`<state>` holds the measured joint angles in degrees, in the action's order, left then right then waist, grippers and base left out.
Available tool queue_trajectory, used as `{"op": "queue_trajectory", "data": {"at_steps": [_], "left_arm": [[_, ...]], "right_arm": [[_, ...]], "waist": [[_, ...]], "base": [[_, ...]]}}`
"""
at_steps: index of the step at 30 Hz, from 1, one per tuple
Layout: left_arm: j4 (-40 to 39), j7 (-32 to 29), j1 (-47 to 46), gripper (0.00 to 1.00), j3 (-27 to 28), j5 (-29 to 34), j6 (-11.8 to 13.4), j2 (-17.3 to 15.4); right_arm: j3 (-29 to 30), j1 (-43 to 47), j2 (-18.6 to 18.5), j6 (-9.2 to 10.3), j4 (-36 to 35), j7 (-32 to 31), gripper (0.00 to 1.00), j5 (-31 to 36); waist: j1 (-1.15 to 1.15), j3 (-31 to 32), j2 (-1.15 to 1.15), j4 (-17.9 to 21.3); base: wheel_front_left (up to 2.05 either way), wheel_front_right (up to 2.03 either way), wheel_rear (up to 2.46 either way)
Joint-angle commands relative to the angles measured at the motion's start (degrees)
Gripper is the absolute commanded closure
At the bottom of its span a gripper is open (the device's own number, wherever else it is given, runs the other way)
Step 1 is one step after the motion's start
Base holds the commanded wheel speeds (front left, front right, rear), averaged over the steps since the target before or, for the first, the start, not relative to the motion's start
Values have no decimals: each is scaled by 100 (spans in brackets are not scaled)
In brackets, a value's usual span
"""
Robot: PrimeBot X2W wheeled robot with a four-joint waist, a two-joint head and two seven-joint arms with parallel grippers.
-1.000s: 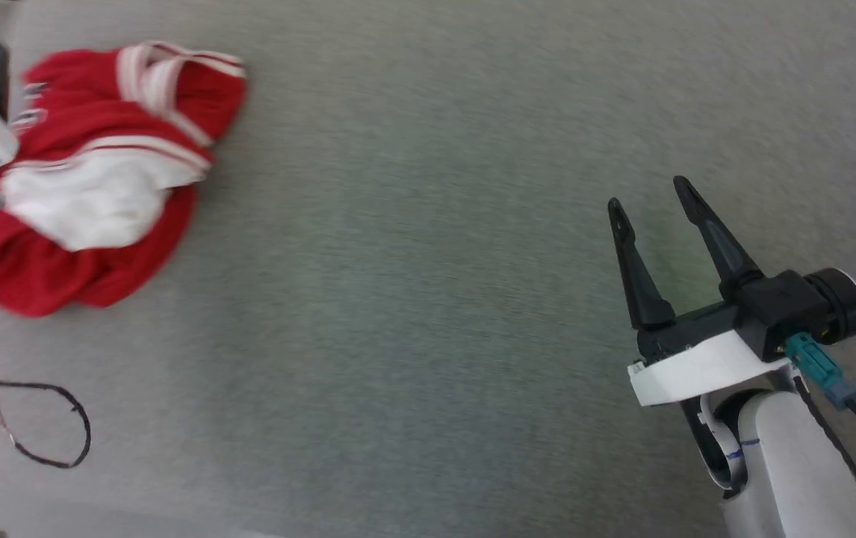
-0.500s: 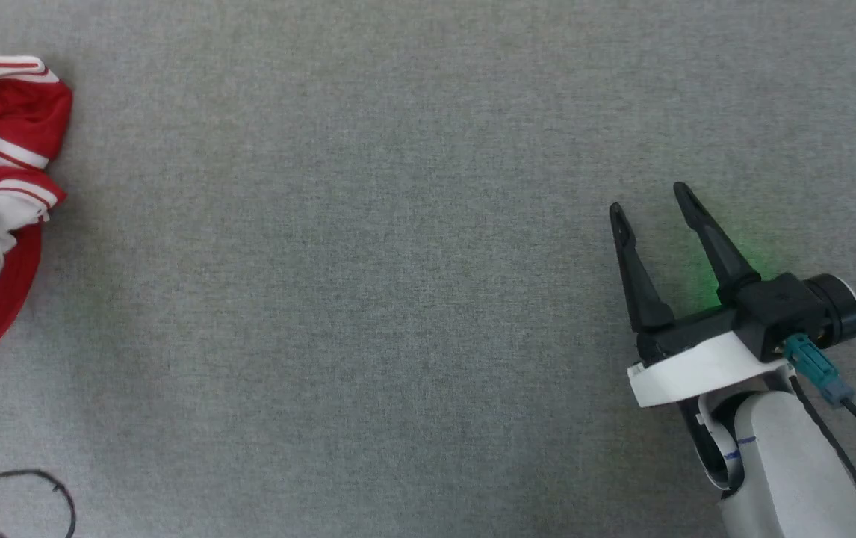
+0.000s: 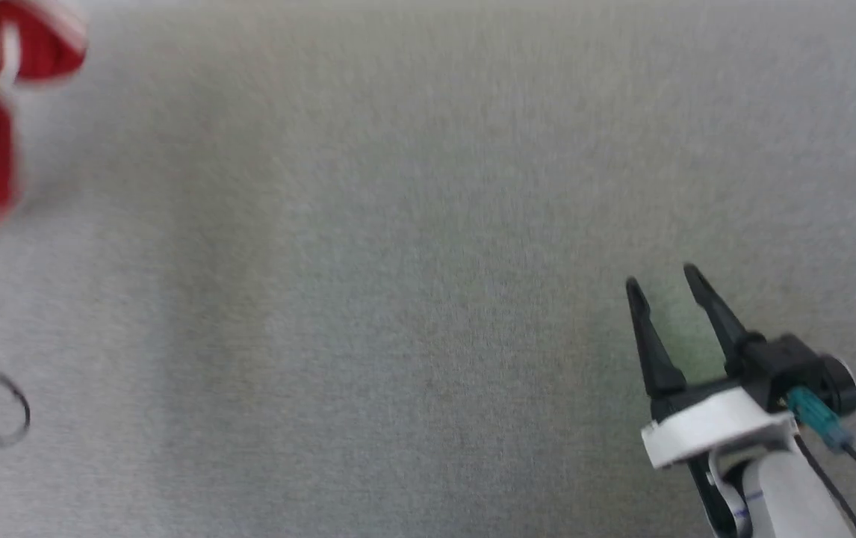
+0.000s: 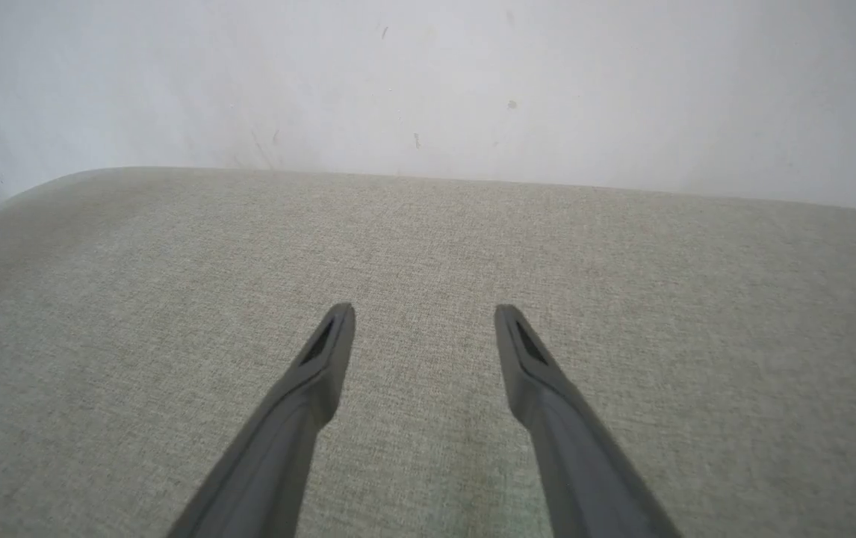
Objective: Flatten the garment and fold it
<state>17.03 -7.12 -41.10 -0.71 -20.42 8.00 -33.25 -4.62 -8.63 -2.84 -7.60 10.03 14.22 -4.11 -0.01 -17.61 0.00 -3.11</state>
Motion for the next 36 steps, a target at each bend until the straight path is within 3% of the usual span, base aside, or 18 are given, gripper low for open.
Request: {"op": "queue_trajectory", "data": {"at_steps": [1, 8, 20, 26, 35, 36], "left_arm": [[-52, 129, -168, 100, -63, 77, -59, -27], [-220, 809, -782, 100, -858, 335, -463, 526], [-39, 779, -464, 100, -2200, -96, -1030, 2183], [689, 214, 254, 100, -2845, -335, -1200, 2639], [2010, -1594, 987, 100, -3620, -491, -1357, 2591], [2072, -1712, 1038, 58, -3643, -513, -1353, 2573]], "right_arm": [[40, 67, -4, 11, -8, 24, 0, -34], [223, 390, -4, 11, -83, -33, 0, -65], [180, 604, -4, 11, -323, -221, 0, -99], [131, 644, -4, 11, -395, -288, 0, -104], [30, 674, -4, 11, -407, -366, 0, -122], [19, 674, -4, 11, -405, -372, 0, -127]], "waist": [[1, 915, 0, -137], [1, 1406, 0, 193], [1, 1557, 0, 999], [1, 1499, 0, 1315], [1, 1404, 0, 1480], [1, 1397, 0, 1476]], "base": [[0, 0, 0], [0, 0, 0], [0, 0, 0], [0, 0, 0], [0, 0, 0], [0, 0, 0]]}}
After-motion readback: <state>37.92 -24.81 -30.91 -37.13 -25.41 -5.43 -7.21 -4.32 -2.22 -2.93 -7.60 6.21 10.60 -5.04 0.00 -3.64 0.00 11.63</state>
